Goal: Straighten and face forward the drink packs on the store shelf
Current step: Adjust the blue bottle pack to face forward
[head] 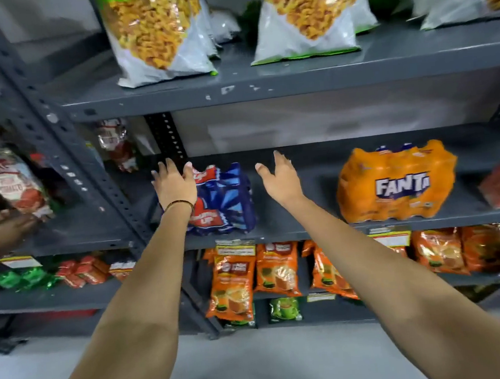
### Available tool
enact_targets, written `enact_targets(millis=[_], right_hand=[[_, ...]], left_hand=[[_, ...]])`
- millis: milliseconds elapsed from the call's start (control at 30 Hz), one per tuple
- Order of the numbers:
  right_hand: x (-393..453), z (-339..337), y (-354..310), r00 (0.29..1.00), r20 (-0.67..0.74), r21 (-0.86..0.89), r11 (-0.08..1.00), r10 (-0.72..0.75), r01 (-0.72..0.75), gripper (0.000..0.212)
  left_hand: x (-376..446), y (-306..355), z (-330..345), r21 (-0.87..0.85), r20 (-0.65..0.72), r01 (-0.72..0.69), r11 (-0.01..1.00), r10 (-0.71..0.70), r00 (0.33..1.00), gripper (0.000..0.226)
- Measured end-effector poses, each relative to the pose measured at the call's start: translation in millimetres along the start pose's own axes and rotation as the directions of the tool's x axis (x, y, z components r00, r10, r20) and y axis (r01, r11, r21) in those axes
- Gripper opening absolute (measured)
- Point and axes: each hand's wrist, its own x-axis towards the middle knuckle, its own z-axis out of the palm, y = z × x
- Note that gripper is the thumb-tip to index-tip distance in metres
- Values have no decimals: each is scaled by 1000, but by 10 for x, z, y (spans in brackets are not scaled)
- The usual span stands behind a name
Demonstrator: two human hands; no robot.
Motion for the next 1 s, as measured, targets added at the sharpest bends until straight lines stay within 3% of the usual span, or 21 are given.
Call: enact_targets(millis=[167, 300, 567, 1000], right_hand=[[-15, 456, -235, 974, 126, 53, 979, 191, -199, 73], [-4, 613, -294, 957, 152, -1, 968, 248, -250, 67], [-3, 587, -268, 964, 125, -30, 972, 236, -234, 57], [-63, 341, -132, 960, 81, 62, 960, 268, -273, 45]], left_hand=[[219, -332, -118, -1, 184, 112, 994, -110, 977, 60], [246, -450, -103, -59, 308, 162, 985, -137, 942, 52], [177, -449, -102, -97, 257, 170, 981, -140, 956, 47], [-56, -244, -44, -147, 261, 147, 978, -105, 960, 50]])
